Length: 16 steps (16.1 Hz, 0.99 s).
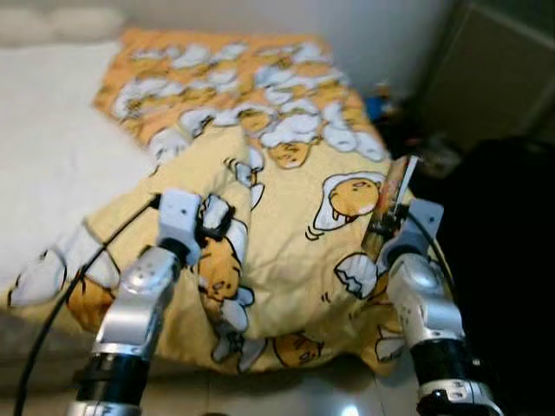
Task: Clean up the room
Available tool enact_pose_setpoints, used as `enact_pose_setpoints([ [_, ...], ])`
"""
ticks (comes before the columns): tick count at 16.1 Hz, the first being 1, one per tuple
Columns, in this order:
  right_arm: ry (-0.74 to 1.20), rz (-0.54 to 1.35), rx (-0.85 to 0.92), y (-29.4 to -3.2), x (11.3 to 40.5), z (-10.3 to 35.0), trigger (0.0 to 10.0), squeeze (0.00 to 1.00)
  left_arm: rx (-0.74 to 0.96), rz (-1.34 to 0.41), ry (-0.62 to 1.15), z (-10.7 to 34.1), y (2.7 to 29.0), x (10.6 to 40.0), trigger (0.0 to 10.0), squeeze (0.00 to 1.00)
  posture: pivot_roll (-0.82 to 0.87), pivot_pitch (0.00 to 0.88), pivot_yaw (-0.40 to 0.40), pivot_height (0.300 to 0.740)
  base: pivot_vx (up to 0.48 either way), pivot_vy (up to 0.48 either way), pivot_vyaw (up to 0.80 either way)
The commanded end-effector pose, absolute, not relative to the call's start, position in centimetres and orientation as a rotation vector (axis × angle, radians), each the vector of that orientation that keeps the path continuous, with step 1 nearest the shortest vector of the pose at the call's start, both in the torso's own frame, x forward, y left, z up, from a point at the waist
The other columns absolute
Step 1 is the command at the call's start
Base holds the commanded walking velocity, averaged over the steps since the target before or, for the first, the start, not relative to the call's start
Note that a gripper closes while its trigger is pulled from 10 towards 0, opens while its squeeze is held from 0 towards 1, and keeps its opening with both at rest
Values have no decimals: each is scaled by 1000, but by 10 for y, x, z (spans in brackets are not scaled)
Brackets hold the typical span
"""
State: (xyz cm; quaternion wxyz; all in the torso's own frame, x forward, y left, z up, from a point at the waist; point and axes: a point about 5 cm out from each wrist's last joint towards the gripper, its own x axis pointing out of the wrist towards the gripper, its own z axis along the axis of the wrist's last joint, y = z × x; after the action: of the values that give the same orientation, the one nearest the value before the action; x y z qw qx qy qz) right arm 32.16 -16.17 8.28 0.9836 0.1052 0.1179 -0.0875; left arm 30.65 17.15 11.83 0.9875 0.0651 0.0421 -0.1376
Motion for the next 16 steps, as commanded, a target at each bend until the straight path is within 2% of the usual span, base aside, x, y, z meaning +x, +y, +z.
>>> enact_pose_setpoints([
  [1, 196, -138, 216, -151, 326, 93, 10000, 0, 130, -271, 86, 119, 175, 306, 10000, 0, 126, 0, -13, 740, 0, 458, -800],
  [6, 157, -44, 160, -142, 331, 102, 10000, 0, 139, -266, 86, 120, 176, 308, 10000, 0, 129, 0, -13, 740, 0, 454, -80],
  [9, 130, 16, 204, -137, 331, 108, 10000, 0, 147, -265, 83, 121, 176, 308, 10000, 0, 135, 0, -17, 740, 0, 455, 0],
  [16, 96, 114, 187, -124, 331, 114, 10000, 0, 167, -279, 79, 123, 173, 310, 10000, 0, 134, 0, -14, 740, 0, 453, 0],
])
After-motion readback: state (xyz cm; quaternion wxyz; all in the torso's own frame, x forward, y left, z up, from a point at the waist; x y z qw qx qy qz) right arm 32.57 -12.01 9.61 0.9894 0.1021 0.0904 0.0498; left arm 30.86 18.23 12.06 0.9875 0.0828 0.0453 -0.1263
